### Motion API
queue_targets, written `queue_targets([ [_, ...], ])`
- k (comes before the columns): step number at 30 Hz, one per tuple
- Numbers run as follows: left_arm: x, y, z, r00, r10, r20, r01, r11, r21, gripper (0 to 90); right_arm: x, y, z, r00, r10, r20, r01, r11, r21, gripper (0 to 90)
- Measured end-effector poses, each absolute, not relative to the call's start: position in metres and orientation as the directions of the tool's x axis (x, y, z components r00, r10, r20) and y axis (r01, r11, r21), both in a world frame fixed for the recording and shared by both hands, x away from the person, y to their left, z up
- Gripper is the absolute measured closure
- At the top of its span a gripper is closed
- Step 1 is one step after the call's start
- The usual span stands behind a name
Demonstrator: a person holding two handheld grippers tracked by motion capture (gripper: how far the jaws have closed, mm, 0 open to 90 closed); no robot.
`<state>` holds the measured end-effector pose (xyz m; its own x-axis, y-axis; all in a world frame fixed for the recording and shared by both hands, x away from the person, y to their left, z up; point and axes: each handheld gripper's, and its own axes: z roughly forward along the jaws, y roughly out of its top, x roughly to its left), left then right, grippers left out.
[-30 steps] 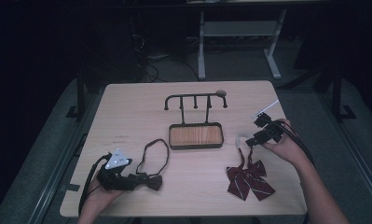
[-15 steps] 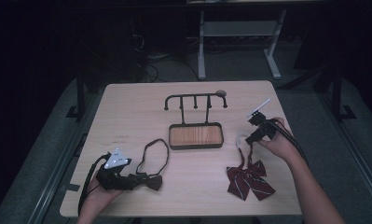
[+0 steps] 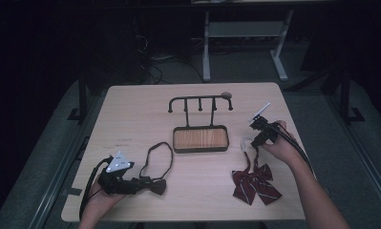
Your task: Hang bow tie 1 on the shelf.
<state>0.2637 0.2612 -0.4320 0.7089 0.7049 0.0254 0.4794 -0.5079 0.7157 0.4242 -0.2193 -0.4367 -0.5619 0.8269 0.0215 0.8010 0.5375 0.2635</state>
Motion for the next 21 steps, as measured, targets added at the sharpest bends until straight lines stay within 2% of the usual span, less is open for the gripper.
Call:
queue_targets([
  [5,0.2635,0.2616,-0.4315,0.707,0.706,0.025,0.482,-0.508,0.714,23.8,0.4241,-0.2201,-0.4362,-0.550,0.835,0.009,0.807,0.528,0.265,63.1],
  [10,0.2638,0.2607,-0.4321,0.712,0.702,0.027,0.481,-0.515,0.710,23.8,0.4245,-0.2176,-0.4390,-0.544,0.839,0.003,0.813,0.526,0.250,63.2],
  [21,0.2638,0.2611,-0.4318,0.713,0.700,0.028,0.479,-0.516,0.710,23.8,0.4246,-0.2163,-0.4400,-0.546,0.838,0.003,0.816,0.531,0.230,82.5],
])
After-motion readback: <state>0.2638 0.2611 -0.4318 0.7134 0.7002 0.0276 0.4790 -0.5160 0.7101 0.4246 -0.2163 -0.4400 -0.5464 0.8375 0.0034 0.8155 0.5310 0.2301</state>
